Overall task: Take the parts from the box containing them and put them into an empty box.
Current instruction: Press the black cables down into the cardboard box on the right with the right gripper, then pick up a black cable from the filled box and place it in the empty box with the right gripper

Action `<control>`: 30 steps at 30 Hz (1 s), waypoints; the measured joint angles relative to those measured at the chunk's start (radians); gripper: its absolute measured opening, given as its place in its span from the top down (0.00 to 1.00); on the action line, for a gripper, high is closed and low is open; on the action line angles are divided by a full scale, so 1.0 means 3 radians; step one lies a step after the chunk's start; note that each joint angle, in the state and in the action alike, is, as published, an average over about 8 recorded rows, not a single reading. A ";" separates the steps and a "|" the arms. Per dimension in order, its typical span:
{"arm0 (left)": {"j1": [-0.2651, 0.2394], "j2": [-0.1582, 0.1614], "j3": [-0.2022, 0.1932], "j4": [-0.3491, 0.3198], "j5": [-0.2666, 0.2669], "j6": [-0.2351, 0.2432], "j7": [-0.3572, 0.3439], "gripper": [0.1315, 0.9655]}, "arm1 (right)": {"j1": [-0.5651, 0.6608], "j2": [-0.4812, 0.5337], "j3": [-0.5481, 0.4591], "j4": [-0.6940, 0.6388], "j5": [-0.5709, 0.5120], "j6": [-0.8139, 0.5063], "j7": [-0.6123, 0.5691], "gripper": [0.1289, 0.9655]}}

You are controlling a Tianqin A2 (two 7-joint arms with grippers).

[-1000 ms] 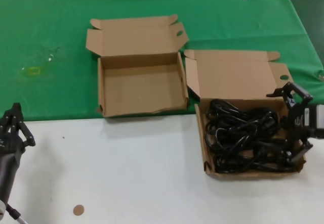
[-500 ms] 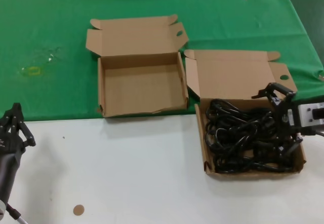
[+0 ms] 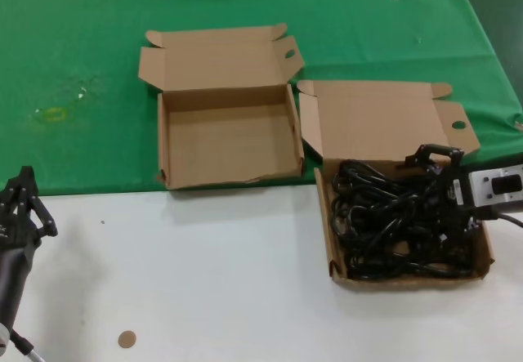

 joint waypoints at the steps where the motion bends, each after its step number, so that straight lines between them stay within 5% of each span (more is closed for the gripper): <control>1: 0.0000 0.0000 0.0000 0.0000 0.0000 0.0000 0.0000 0.99 | 0.0006 -0.0006 -0.0002 -0.0008 -0.0011 -0.0002 -0.0002 0.19; 23: 0.0000 0.0000 0.0000 0.0000 0.0000 0.0000 0.0000 0.99 | 0.0014 0.0027 -0.0006 0.0081 -0.0149 -0.0087 0.0125 0.76; 30: 0.0000 0.0000 0.0000 0.0000 0.0000 0.0000 0.0000 0.99 | -0.0006 0.0095 0.0002 0.0177 -0.0172 -0.0150 0.0202 0.79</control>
